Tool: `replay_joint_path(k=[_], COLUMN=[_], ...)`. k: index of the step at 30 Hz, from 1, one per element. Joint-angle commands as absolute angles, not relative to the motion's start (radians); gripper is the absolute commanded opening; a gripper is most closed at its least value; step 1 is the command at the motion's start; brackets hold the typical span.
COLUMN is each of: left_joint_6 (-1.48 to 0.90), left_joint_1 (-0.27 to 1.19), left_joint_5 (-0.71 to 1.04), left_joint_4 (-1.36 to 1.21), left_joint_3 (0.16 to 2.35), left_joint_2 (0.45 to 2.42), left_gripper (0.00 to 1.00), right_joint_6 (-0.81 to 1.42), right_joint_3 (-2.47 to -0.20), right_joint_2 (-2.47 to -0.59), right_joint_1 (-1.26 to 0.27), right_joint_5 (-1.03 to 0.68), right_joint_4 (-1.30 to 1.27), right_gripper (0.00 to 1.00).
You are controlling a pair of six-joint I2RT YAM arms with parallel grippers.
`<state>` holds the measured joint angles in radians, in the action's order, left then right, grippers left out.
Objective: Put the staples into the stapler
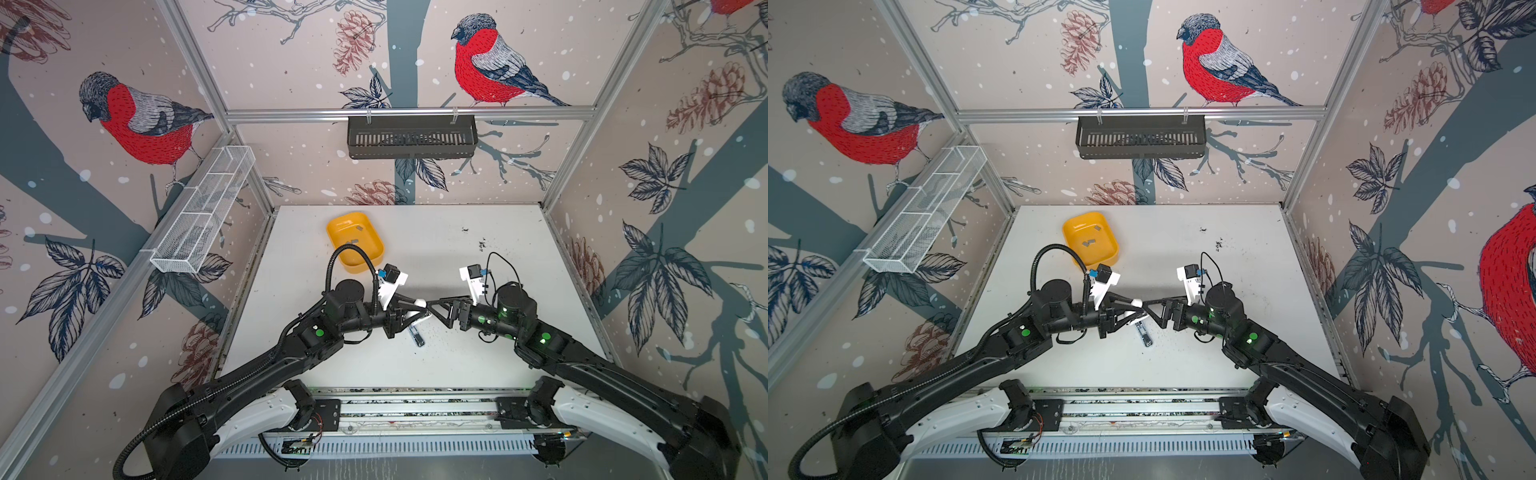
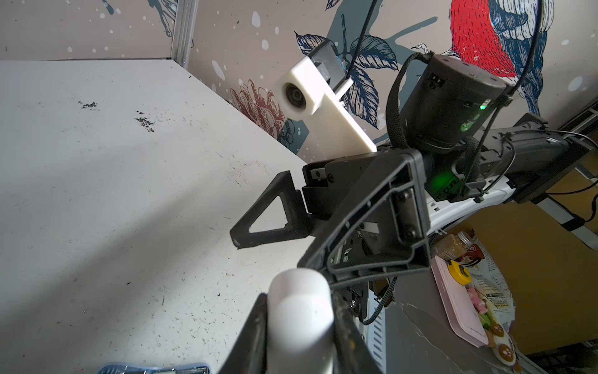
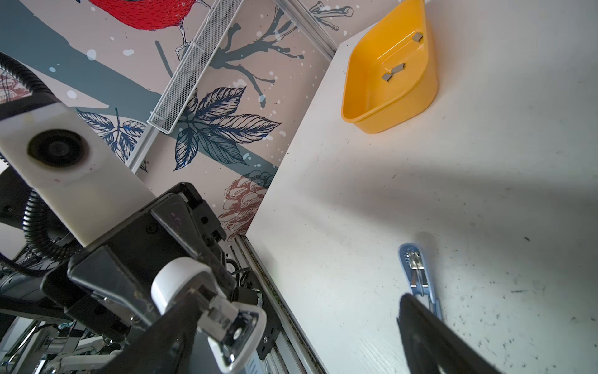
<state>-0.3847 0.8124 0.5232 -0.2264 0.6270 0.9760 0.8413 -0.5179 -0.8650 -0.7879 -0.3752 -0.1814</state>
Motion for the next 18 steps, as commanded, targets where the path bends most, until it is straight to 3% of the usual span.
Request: replay_joint_path(k=[1,18], left_joint_6=[-0.381,-0.399], left_joint_1=[0.811,0.811], left_joint_5=[0.546,0.543], left_joint_4=[-0.294,-0.324], left_joint_3=[0.629,0.631], left_joint_2=[0.974,0.96], left_gripper=[0.01,0.01], right_joint_6=[0.851,0.829], right_joint_3=[-0.528,-0.537], right_joint_2=[-0.877,-0.899], right_joint_1=[-0.793,-0.808], right_joint_5=[-0.403,-0.282], right_joint_4=[-0.217,-0.091], right_gripper=[0.96,0.96])
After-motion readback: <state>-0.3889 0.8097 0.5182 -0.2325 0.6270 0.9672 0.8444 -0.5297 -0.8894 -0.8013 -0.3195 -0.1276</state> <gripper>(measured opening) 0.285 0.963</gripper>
